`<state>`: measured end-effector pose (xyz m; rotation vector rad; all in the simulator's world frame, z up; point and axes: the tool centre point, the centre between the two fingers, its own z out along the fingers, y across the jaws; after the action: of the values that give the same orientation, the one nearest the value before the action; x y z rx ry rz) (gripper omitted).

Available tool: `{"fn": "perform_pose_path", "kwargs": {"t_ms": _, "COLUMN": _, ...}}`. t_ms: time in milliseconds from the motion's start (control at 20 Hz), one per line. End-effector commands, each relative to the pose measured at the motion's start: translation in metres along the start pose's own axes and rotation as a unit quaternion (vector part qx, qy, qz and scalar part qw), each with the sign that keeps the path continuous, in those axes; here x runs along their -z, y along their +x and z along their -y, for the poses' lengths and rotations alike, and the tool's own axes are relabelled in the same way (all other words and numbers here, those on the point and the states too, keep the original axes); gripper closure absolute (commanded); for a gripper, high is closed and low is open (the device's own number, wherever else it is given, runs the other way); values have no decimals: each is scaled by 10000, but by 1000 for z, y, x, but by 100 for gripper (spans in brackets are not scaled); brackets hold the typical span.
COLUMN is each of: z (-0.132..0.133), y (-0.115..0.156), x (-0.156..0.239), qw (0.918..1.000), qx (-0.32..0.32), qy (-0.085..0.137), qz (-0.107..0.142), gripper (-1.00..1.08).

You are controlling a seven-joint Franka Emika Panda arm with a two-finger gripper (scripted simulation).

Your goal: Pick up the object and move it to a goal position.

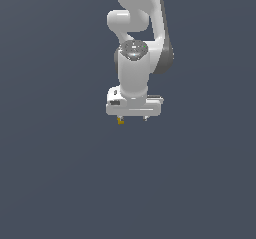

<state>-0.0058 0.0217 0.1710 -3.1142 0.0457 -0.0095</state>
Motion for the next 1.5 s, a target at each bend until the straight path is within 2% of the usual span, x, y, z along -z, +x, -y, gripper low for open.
{"fn": "perform_pose_path", "kwargs": {"t_ms": 0, "z": 0, "y": 0, "x": 0, "qw": 10000, "qx": 0, "qy": 0, "qz": 0, "gripper": -92}}
{"fn": "perform_pose_path", "kwargs": {"t_ms": 900, "z": -13, "y": -7, "x": -2, "qw": 10000, "qx": 51, "qy": -12, "qz": 21, "gripper": -92}}
{"fn": "perform_pose_path", "kwargs": {"t_ms": 1200, "z": -26, "y": -23, "x": -24, "qw": 9995, "qx": 306, "qy": -45, "qz": 23, "gripper": -92}}
{"fn": "perform_pose_path", "kwargs": {"t_ms": 1450, "z": -41, "y": -46, "x": -51, "qw": 9978, "qx": 657, "qy": -84, "qz": 28, "gripper": -92}}
